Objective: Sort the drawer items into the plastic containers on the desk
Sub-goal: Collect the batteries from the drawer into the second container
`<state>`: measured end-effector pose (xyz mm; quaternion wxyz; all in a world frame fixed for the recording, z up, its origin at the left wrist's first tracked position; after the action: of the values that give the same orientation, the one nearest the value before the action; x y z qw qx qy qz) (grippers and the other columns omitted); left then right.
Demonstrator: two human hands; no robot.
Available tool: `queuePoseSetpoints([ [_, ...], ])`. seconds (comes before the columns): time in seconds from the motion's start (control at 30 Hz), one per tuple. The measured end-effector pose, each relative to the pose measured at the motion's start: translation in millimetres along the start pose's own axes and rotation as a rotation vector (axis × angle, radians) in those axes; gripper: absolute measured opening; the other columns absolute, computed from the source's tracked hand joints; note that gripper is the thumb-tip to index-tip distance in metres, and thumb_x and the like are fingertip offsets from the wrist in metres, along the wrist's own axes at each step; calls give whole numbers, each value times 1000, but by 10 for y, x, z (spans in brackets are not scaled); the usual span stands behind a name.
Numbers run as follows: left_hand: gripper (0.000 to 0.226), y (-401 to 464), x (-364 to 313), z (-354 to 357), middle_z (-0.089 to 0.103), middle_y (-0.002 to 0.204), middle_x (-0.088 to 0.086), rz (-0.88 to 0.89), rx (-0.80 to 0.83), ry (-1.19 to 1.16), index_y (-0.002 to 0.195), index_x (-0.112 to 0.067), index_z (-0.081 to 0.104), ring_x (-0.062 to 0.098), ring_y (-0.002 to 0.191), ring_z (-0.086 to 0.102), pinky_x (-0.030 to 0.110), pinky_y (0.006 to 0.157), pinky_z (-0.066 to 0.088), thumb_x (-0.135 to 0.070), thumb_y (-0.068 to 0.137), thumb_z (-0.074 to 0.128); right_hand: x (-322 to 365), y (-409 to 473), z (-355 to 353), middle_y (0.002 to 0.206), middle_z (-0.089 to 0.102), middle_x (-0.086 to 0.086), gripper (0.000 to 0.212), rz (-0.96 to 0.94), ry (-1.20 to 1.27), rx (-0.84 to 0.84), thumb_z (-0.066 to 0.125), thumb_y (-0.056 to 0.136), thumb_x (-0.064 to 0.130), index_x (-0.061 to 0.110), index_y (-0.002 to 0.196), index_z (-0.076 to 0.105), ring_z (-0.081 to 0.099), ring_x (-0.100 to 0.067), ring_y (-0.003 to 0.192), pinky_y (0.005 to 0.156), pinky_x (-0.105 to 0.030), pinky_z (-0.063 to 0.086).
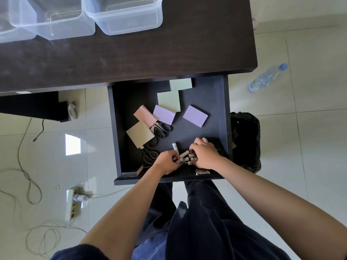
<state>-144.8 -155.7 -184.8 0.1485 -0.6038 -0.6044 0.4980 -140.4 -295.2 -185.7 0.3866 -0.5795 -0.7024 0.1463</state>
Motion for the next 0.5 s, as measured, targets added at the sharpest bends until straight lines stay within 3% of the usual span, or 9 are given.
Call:
queuePoseSetpoints([
  [0.13, 25, 40, -18, 7, 65, 102, 9, 2, 27, 5, 101, -13, 64, 23, 89, 57, 23, 72, 38, -22, 79, 71, -14, -6, -37, 118, 54, 0, 48, 2, 53, 14, 72, 76, 39, 20, 118, 58, 43, -24, 114, 88, -37, 44],
  [0.27, 26, 49, -53, 81, 65, 106, 10, 12, 83, 28, 105, -13, 63, 26, 99, 58, 26, 77, 40, -23, 81, 69, -25, 15, -49, 113, 61, 0, 42, -2, 70, 69, 72, 77, 36, 21, 114, 59, 50, -24, 110, 83, -37, 48],
  [0.5, 21, 23, -51, 82, 66, 104, 11, 27, 82, 23, 104, -12, 65, 28, 98, 60, 22, 73, 37, -17, 83, 64, -91, 24, -13, 104, 64, -2, 40, 53, 206, 143, 77, 72, 33, 21, 105, 58, 56, -20, 86, 67, -29, 42],
])
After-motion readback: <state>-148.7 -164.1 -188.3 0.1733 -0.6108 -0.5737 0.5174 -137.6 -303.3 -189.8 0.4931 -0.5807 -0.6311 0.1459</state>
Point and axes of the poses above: each hand's wrist, its own y-axis towards the middle knuckle, its own z-axis out of the palm, x = y × z, the point moved 8 cm from there along y, towards the middle knuckle
